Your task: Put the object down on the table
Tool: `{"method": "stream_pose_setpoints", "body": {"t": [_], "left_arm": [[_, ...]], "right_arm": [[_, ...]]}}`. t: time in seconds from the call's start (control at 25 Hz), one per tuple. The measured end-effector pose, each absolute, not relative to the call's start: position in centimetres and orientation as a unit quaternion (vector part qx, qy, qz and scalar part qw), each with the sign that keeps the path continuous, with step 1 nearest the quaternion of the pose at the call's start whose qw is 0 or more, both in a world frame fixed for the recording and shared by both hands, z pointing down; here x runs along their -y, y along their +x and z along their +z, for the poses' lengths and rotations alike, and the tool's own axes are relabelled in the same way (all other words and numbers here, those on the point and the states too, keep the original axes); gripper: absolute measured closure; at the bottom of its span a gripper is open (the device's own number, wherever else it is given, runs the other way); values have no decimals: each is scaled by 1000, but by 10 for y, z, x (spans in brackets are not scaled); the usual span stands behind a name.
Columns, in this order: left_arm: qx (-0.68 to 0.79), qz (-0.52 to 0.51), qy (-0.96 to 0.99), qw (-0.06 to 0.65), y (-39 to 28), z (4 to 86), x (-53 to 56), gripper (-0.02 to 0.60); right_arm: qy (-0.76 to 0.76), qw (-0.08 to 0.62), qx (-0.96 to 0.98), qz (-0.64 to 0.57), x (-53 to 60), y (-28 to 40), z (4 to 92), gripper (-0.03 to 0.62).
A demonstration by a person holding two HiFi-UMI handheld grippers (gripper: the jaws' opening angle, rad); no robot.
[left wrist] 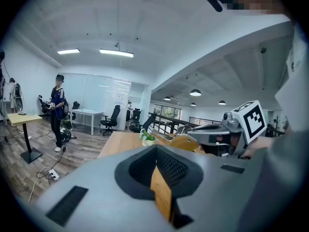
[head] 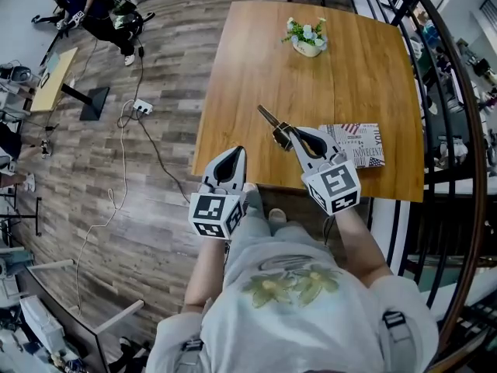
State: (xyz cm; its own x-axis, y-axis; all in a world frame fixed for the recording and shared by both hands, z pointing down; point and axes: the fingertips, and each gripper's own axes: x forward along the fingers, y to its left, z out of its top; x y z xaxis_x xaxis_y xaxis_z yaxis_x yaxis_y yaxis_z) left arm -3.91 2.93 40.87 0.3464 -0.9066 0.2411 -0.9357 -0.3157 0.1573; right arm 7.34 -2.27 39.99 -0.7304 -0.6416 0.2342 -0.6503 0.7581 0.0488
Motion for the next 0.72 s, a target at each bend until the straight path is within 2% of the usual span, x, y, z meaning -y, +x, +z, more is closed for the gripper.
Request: {"method": "stream_pose_setpoints", "body": {"t": [0.72], "left_arm": [[553, 48, 822, 128, -72, 398, 60, 569]], "right_arm": [[364, 114, 924, -12, 110, 41, 375, 585]]}}
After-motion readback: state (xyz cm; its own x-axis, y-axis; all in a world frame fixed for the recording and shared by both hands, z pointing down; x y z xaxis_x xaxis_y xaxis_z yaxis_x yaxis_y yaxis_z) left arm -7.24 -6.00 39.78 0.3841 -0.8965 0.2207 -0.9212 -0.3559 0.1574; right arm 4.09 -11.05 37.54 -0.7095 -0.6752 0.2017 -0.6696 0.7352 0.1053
